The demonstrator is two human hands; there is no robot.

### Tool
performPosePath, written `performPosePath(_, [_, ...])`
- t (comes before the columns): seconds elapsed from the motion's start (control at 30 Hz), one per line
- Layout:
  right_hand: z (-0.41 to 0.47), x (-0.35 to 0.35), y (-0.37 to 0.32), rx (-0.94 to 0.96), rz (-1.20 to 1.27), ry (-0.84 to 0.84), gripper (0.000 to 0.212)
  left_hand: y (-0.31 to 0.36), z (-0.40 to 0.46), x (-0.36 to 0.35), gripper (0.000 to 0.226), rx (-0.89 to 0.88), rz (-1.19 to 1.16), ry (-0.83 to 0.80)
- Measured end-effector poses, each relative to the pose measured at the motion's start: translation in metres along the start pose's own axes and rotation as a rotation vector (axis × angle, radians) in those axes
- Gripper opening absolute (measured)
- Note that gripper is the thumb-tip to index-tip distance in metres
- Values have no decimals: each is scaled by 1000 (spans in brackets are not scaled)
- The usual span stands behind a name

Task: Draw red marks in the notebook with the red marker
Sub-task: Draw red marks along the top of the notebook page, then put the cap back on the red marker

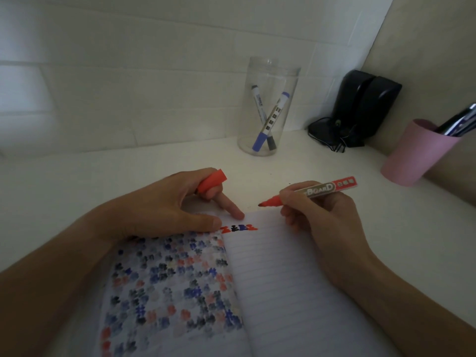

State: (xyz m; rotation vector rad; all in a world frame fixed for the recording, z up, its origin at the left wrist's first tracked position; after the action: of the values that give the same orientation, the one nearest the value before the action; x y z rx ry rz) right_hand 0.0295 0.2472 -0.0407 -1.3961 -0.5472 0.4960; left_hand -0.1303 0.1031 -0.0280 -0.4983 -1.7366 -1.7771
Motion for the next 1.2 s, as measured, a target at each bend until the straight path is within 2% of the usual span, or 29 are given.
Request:
performPosePath(0.13, [-2,-1,-10,126,51,-36,11,-1,1,0,33,10,4,2])
performPosePath(0.27, [-13,-2,-30,386,-96,-25,25,-1,1,1,28,14,20,28])
performPosePath(0.33, [-16,-5,-31,435,-171,-38,27,2,0,2,42,6,36,31])
performPosePath(0.4, [-15,-7,-28,365,-130,-48,20,3,-2,2,39,11,36,35])
performPosePath(0.43, [-13,-8,-25,276,-44,-68,15,1,-1,2,32,19,28,29])
performPosePath(0.53, [-11,-23,-10,-93,305,-205,24,-4,3,0,17,46,-150,20])
performPosePath(0.6, [-12,-29,-9,-218,411,-243,25,-5,5,0,33,63,-290,34])
performPosePath(0.67, [-13,-31,-9,-241,492,-248,22,0,3,1,54,45,-209,69])
performPosePath(0.7, [-13,-31,-9,-234,517,-241,20,6,2,2,55,23,-139,104])
performPosePath(0.9, [-4,-15,8,-270,609,-85,33,18,1,9,11,-73,123,349])
performPosePath(1.0, [-1,-13,10,-256,692,-41,34,17,-2,14,13,-73,117,443])
performPosePath(1.2, [0,-11,10,-241,739,-50,32,13,-4,21,14,-68,107,501])
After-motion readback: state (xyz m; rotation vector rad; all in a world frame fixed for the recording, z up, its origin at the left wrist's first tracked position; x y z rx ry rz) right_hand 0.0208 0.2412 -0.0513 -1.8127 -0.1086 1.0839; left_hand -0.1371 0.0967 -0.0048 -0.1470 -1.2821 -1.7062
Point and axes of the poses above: each hand's wrist, its own z-axis towards the middle knuckle, its own x-axis out of the back of the hand, y = z × x, the point moved 7 cm from there along z, towards the middle knuckle, and after that the axes turned 1 degree about -z, right-handed, at the moved point
